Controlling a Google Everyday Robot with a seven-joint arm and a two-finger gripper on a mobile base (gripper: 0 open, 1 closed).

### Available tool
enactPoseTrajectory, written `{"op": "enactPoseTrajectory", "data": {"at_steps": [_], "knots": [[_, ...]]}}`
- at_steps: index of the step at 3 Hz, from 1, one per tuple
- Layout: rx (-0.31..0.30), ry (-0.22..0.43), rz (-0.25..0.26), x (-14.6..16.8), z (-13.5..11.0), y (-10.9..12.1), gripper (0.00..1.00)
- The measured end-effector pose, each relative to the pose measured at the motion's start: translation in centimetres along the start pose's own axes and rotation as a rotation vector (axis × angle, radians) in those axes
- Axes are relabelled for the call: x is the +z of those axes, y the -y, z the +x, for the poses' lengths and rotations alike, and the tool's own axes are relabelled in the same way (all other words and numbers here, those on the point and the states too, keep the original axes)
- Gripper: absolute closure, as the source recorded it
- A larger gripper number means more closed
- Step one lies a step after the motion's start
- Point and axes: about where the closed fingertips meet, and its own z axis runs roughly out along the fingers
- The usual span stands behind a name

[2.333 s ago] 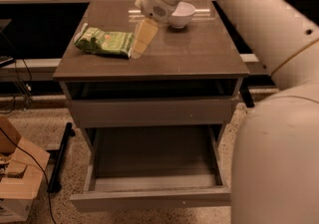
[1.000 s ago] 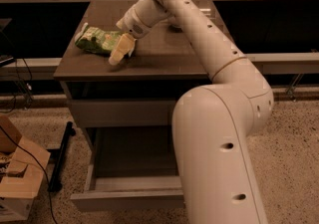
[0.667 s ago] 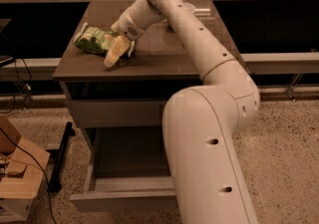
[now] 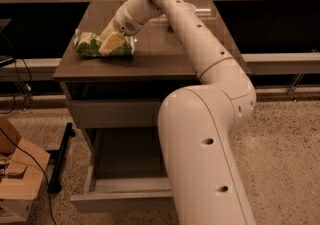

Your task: Place green jalapeno chip bag into middle drawer

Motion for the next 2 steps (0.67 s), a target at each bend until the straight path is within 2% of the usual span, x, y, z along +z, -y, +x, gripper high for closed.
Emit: {"op": "enactPoseTrajectory", "data": {"at_steps": [1,2], "knots": [[0.007,0.011,-0.019,0.8,-0.1,-0.24,0.72],[-0.001,0.016,-0.01,0.27,-0.65,-0.23,0.97]]}}
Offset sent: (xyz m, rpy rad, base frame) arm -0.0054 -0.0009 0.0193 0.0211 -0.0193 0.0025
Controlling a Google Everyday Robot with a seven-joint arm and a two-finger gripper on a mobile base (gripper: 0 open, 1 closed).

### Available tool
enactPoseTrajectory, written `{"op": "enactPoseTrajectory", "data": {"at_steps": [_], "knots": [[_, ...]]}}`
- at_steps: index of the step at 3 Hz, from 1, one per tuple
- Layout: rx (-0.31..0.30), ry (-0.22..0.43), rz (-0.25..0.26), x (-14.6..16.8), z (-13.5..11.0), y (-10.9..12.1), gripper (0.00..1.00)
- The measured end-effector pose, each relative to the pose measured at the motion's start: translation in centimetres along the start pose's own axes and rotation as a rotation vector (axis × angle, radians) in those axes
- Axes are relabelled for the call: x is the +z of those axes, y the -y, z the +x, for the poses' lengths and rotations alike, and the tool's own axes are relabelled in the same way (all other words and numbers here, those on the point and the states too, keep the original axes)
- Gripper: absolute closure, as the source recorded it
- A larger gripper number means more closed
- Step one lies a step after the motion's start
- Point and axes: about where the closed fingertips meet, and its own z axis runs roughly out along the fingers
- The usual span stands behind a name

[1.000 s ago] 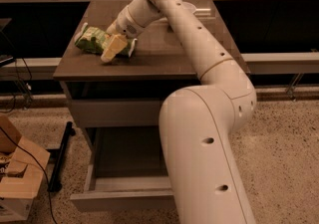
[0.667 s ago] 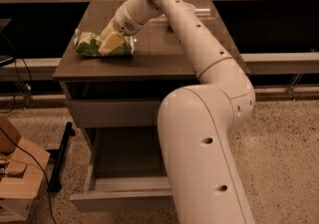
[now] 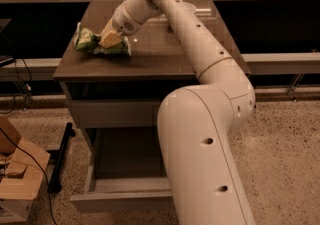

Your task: Place green jalapeno chip bag into middle drawer

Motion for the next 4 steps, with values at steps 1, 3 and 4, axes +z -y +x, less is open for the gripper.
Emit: {"op": "enactPoseTrajectory", "data": {"at_steps": [1,3,4], "knots": [[-0.025,-0.008,0.037,-2.2,-1.1,-0.2,1.0],[-0.044,-0.133,0.207,-12.4,-2.1,-3.7,1.0],[0.009,-0.221,0.278,-17.8,-1.6,-8.1,1.0]]}}
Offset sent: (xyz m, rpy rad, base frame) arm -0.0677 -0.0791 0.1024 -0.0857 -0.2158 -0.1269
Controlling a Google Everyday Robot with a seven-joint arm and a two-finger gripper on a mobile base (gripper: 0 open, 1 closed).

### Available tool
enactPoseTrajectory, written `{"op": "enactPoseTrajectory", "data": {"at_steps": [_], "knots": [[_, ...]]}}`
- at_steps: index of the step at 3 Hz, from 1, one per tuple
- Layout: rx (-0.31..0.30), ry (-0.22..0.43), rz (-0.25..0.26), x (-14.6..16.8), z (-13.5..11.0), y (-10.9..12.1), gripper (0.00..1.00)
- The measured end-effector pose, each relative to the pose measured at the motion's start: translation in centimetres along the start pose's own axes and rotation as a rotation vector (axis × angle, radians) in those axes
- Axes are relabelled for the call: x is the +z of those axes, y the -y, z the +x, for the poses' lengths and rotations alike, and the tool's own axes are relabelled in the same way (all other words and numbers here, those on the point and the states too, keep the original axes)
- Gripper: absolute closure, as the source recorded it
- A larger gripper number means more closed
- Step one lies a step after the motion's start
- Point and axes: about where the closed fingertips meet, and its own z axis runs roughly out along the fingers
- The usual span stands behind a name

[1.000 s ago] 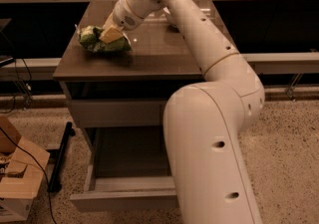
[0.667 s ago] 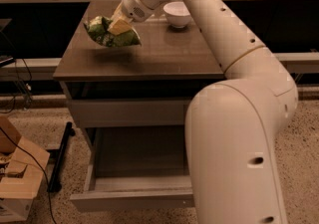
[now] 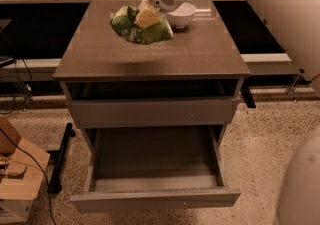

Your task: Place green jalapeno chip bag into middle drawer

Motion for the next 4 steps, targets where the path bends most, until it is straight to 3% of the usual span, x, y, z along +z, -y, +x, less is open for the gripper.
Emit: {"op": "enactPoseTrajectory", "data": {"at_steps": [1,2,3,4], "knots": [[0.172,-0.071,-0.037,-3.8,3.6,-7.0,1.0],[0.336,-0.116,-0.104,-3.1,7.7,-12.9,1.0],[0.489,-0.138,-0.209,1.8,12.6,-18.9,1.0],[0.599,-0.104,-0.3,10.0,17.3,-22.8,1.0]]}}
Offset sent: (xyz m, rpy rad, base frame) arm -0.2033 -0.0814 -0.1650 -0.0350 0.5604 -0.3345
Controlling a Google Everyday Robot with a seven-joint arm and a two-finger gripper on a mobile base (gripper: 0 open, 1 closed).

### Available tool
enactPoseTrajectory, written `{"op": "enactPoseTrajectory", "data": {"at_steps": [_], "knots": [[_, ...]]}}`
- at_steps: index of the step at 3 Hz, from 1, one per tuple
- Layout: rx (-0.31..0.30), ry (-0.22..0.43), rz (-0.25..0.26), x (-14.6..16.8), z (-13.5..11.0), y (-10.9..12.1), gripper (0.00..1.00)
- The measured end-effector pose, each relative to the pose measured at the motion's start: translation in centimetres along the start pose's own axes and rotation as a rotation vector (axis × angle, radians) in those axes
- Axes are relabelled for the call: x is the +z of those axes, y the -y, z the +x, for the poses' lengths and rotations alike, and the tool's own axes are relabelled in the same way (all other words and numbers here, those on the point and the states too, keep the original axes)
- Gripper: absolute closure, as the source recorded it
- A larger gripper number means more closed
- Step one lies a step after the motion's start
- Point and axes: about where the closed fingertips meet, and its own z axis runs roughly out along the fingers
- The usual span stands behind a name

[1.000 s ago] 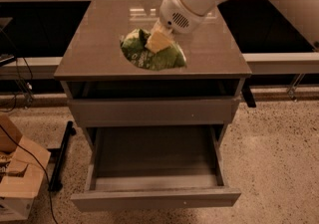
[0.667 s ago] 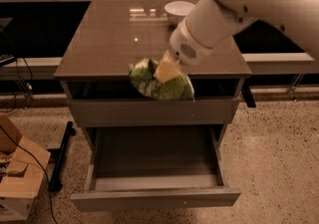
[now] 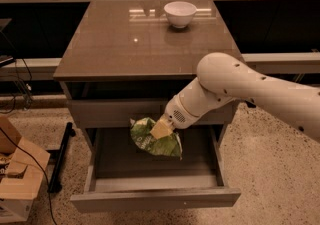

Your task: Place green jalapeno chip bag into middle drawer

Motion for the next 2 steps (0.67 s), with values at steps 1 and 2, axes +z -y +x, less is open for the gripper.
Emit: {"op": "enactPoseTrajectory", "data": {"at_steps": [1,2], "knots": [[-0.016,-0.011,0.01,0.4,-0.3,0.2,1.0],[0.029,0.0,0.008,3.1,0.9,1.9,1.0]]}}
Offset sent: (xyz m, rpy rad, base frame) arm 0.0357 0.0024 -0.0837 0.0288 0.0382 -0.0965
